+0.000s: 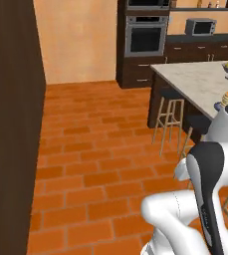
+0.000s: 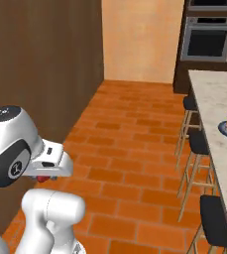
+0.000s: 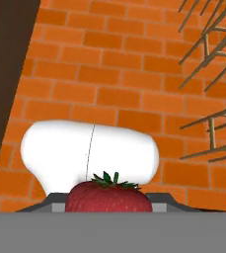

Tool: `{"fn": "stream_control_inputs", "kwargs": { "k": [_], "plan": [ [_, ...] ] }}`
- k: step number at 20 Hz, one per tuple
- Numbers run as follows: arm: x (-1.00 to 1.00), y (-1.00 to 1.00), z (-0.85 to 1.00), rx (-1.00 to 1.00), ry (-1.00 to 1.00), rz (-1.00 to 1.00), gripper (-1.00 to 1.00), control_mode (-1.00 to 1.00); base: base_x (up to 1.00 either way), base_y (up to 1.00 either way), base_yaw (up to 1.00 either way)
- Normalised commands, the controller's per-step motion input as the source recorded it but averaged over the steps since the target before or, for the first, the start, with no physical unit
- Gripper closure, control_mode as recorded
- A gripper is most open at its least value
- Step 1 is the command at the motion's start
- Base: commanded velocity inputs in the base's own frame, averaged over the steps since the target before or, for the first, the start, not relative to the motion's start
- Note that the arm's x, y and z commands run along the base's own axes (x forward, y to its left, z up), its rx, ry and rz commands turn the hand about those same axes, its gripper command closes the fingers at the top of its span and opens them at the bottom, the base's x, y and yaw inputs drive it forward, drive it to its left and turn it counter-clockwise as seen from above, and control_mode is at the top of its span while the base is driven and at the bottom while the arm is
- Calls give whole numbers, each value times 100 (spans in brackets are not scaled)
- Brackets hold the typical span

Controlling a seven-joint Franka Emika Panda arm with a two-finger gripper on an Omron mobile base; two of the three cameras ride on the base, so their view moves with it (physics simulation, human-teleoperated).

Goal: Take the strawberry from the fridge and place it on top of the pancake, located on the dining counter.

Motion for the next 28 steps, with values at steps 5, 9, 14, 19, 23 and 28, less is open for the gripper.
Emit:
{"fn": "stream_control_inputs", "kwargs": {
  "k": [5, 9, 14, 19, 23, 28],
  "plan": [
    [0, 0, 0, 0, 0, 0, 100, 100, 46, 3, -83],
    [0, 0, 0, 0, 0, 0, 100, 100, 65, 25, -78],
    [0, 0, 0, 0, 0, 0, 100, 100, 77, 59, -62],
    [0, 0, 0, 0, 0, 0, 100, 100, 61, 59, -36],
    [0, 0, 0, 0, 0, 0, 100, 100, 51, 75, -42],
    [0, 0, 0, 0, 0, 0, 100, 100, 34, 70, -60]
  ]
}}
